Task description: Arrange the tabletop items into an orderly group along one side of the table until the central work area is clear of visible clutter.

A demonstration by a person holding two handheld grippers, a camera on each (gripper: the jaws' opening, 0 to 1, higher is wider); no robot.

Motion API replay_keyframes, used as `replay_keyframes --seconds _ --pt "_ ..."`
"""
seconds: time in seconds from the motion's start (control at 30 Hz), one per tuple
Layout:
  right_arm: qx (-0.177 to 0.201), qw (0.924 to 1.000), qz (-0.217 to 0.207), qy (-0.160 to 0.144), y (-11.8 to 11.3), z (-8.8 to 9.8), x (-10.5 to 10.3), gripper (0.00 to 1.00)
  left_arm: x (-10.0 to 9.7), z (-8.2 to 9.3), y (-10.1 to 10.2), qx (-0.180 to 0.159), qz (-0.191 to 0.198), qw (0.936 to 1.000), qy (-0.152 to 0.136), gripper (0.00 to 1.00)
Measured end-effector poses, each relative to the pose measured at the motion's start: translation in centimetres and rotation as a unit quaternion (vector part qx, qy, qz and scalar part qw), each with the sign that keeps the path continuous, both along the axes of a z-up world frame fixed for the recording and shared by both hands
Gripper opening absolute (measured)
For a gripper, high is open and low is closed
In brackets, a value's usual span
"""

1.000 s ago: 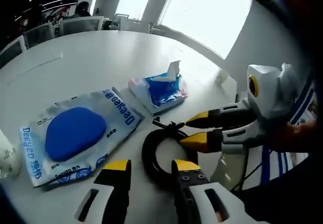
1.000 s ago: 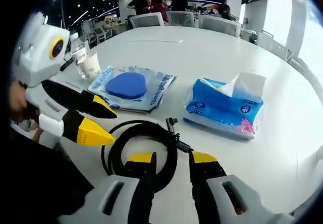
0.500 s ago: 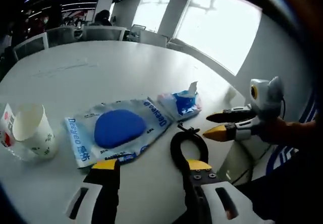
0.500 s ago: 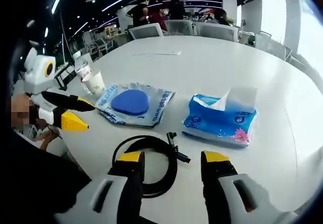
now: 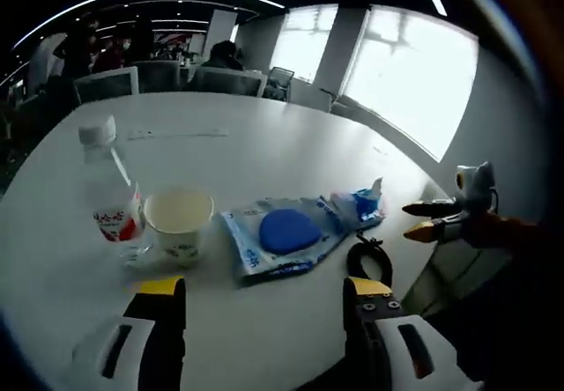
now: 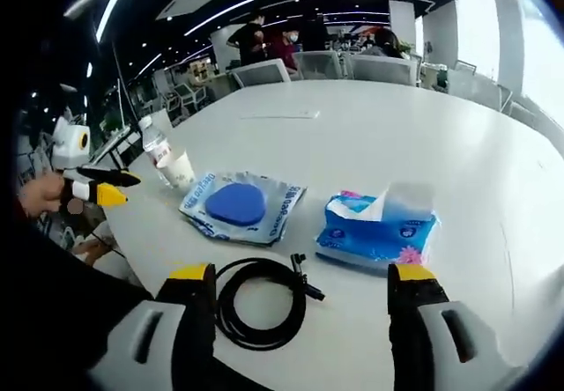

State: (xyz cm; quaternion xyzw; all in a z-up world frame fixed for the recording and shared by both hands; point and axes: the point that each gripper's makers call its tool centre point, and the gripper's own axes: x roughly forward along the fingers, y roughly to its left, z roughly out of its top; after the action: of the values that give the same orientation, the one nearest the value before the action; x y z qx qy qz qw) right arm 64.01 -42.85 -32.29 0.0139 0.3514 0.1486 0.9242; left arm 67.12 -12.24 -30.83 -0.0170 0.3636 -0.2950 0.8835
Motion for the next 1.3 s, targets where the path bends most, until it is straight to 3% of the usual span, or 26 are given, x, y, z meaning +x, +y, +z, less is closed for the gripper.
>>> replay_keyframes --seconds 0.07,0.17,0.27,0.53,0.77,1.3 --pt "0.008 0.9999 0.004 -0.007 0.1 0.6 -0.1 0.85 -0.1 1.5 0.2 -0.005 0.005 0.9998 -0.017 0.77" --pt "0.013 0.9998 0.008 -0.01 -0.1 1.2 -0.4 0.91 -0.3 2.2 0.8 -0.02 -0.001 0.9995 -0.026 0.85" --pt "0.006 0.9999 0.008 -0.004 -0.3 1.7 -0.8 0.95 -0.7 2.4 1.5 -0.012 -0.004 0.9999 -0.012 0.93" --pt "0.004 0.9999 0.004 -0.011 -0.2 3.2 -1.5 0.99 -1.1 2.9 2.7 -0.006 0.004 0.9999 -0.01 0.99" --pt "0.002 0.9999 0.002 -0.01 0.1 3.2 -1.7 0.99 -0.6 4.4 3.5 -0.006 0.01 0.9993 -0.034 1.0" --pt "-0.009 0.9998 0.014 -0.006 1.0 3.2 -0.8 0.99 -0.2 4.7 3.9 -0.017 0.021 0.9986 -0.045 1.0"
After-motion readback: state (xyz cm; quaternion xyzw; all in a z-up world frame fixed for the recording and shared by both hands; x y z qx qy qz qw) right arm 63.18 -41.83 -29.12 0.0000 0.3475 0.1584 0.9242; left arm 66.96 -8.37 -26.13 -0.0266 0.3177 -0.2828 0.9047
